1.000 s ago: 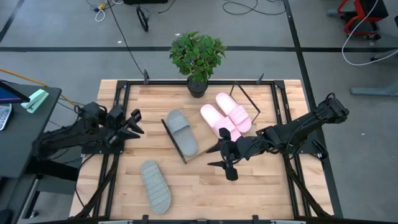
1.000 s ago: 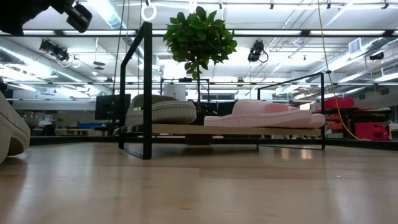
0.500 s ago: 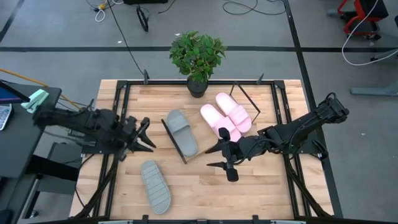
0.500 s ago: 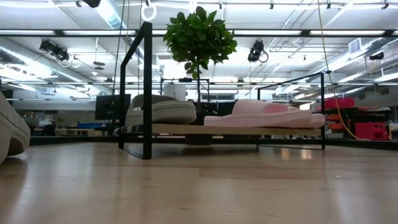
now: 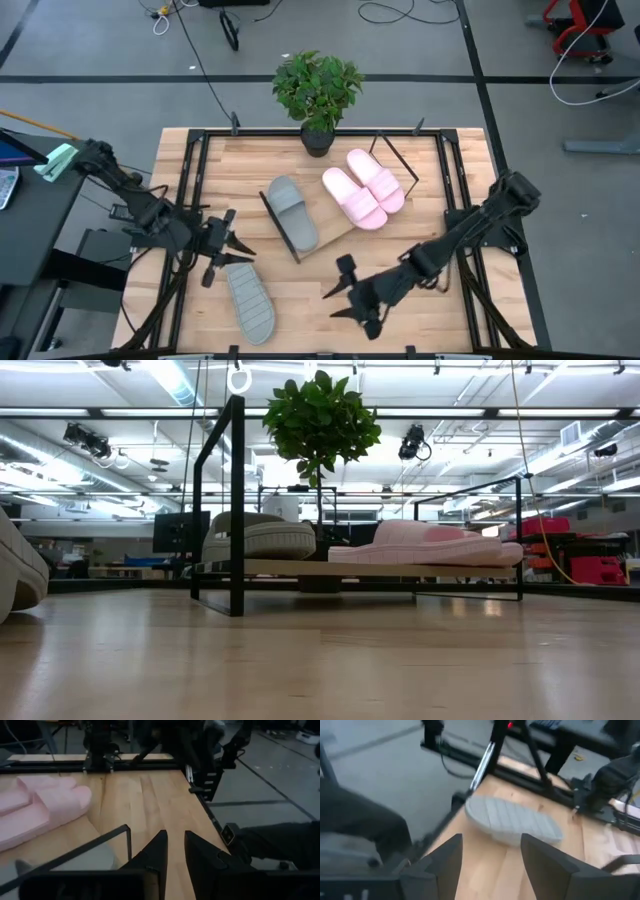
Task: Pick and place slides into the shelf
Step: Put the gray slipper on the shelf
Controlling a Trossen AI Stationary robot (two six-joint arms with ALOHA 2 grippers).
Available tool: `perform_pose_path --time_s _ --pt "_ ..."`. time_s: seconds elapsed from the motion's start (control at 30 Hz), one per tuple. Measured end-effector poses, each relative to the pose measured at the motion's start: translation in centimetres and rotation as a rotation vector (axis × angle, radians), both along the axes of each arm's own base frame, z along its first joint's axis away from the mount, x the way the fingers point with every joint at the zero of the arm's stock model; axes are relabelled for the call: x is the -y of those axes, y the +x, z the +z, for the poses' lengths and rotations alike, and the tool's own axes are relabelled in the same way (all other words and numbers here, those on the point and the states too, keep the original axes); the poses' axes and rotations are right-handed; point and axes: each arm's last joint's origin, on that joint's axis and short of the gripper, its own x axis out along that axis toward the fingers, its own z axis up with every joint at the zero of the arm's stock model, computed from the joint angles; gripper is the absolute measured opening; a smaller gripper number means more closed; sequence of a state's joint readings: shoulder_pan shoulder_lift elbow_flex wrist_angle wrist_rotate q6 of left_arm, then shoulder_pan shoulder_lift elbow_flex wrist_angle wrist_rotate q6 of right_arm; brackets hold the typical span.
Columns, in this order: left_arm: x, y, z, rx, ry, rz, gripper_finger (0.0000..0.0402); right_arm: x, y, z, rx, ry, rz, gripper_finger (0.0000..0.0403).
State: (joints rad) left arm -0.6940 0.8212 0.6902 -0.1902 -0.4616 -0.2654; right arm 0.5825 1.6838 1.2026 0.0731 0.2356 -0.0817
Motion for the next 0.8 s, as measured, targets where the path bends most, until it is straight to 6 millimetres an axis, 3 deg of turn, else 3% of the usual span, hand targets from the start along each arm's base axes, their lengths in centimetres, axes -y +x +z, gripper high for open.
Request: perform_pose_path --time_s 0.17,0.5,0.8 --pt "0.9 -0.8 -0.3 -0.02 -0.026 0.024 0.0051 -0.6 1.8 -2.7 -0.019 -0.102 0.014 0.0212" --pt "1.9 -2.0 -0.6 -0.029 -0.023 0.018 0.0039 -3.9 5.2 -3.8 0.103 -0.44 0.172 0.0235" --pt "1.7 -2.0 -0.6 -0.035 -0.006 0.026 0.0039 -5.8 8.8 -6.1 0.138 -0.624 0.232 0.0262"
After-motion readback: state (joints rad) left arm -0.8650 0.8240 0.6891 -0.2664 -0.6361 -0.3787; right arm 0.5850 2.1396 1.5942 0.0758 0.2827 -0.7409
